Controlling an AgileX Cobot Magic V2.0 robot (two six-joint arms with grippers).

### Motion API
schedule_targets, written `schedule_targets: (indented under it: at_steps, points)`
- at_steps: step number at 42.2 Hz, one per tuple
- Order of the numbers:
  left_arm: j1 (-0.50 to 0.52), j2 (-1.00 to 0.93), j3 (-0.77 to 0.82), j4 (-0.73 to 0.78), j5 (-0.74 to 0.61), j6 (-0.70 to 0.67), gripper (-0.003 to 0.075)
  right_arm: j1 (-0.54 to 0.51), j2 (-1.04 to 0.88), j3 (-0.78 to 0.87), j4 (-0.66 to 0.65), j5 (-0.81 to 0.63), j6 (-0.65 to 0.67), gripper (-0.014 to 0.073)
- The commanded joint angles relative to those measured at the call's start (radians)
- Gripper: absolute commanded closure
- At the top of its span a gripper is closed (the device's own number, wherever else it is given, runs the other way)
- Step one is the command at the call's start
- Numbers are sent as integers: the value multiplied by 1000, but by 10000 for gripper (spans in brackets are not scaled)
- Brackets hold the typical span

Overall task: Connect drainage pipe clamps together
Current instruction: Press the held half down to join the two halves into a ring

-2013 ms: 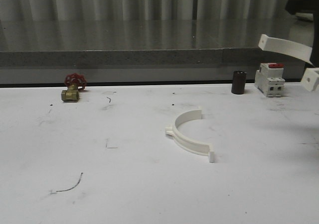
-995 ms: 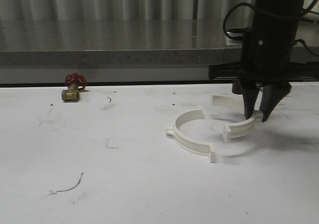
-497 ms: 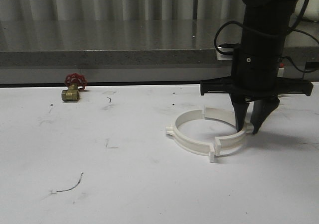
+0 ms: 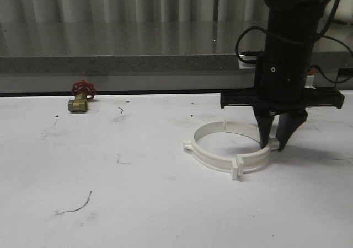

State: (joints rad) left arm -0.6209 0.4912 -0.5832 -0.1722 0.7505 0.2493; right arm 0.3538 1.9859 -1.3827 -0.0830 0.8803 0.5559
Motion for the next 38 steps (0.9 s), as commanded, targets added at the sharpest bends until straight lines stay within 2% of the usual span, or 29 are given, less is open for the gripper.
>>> schedule_targets:
  at_steps: [1,38]
  points:
    - [1,5,-26,-20,-67,-3,426,2,-52,-29,-7,-15,-1,496]
    - [1,5,-26,-20,-67,-3,426,4,-50,-29,-26,-35,-2,496]
